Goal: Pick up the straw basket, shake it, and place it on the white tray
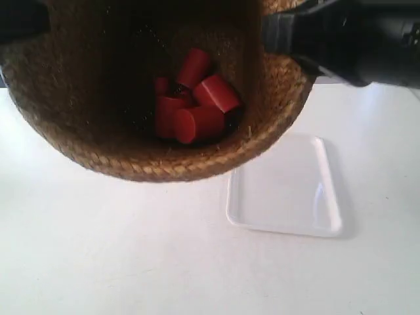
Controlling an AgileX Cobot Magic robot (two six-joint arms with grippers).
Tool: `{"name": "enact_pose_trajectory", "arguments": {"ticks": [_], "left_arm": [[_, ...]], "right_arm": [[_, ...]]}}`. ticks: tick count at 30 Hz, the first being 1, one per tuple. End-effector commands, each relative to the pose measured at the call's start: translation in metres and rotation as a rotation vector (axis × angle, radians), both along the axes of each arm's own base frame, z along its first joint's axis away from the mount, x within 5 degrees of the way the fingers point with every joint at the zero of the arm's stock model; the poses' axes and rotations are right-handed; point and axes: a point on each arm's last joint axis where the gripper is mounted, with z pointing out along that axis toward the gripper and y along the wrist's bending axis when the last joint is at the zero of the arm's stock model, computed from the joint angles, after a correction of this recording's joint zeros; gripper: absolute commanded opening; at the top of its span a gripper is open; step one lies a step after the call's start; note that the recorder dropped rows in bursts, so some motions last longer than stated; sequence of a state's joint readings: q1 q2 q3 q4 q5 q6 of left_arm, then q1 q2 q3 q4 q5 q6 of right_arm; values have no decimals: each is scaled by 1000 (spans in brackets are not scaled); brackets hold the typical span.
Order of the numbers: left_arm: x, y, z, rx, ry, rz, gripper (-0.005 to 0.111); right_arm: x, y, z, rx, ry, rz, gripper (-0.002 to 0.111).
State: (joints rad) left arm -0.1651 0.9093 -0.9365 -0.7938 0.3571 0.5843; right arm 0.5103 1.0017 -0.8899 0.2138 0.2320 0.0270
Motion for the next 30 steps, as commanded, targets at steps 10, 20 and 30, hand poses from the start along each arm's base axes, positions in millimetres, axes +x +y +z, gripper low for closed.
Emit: {"name": "enact_pose_trajectory", "arguments": {"ticks": [10, 20, 30], "left_arm": [[18, -2, -33, -18, 113, 18, 0], [8, -9, 1, -30, 15, -96, 0], [19, -12, -25, -42, 119, -97, 0]], "right_arm": [[12, 6, -39, -56, 136, -12, 0], [-3, 3, 3, -41, -13, 37, 0], [14, 14, -30, -54, 113, 29, 0]]}}
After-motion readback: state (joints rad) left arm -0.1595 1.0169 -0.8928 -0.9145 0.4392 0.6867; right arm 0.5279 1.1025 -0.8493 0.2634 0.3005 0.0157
